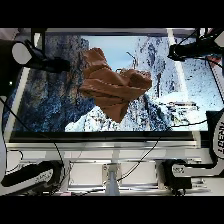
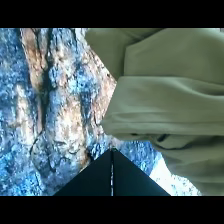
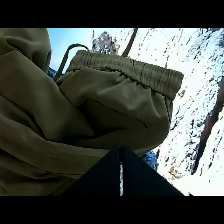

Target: Fold the clothes and pants, and hang the long-sleeved shirts on hangers.

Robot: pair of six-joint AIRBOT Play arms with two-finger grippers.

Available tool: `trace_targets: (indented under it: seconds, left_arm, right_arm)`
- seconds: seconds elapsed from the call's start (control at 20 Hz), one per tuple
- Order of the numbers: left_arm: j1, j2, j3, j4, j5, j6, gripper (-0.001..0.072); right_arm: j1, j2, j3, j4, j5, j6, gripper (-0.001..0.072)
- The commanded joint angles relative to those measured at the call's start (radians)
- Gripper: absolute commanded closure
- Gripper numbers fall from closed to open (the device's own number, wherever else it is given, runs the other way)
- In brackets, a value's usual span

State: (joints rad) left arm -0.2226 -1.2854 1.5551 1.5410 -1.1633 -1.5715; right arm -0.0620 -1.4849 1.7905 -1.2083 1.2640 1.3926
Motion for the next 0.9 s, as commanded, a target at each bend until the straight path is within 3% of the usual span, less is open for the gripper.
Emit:
trace_targets:
  seconds: [0.0,0.5,0.65,0.85]
  left_arm:
    - [0.000,-0.002,0.000,0.000,0.069,0.005,0.0694]
    - [0.000,-0.005,0.000,0.000,0.075,0.005,0.0694]
    - [0.000,-0.025,-0.001,-0.001,0.075,0.004,0.0694]
    - [0.000,-0.043,-0.023,-0.008,0.096,0.004,0.0694]
  right_arm:
    - [0.000,0.000,0.001,0.000,0.000,0.000,0.0683]
    - [0.001,0.000,0.001,0.005,-0.011,0.001,0.0683]
    - [0.001,-0.002,0.000,0.004,-0.137,0.001,0.0683]
    - [0.006,-0.030,0.000,0.005,-0.191,0.001,0.0682]
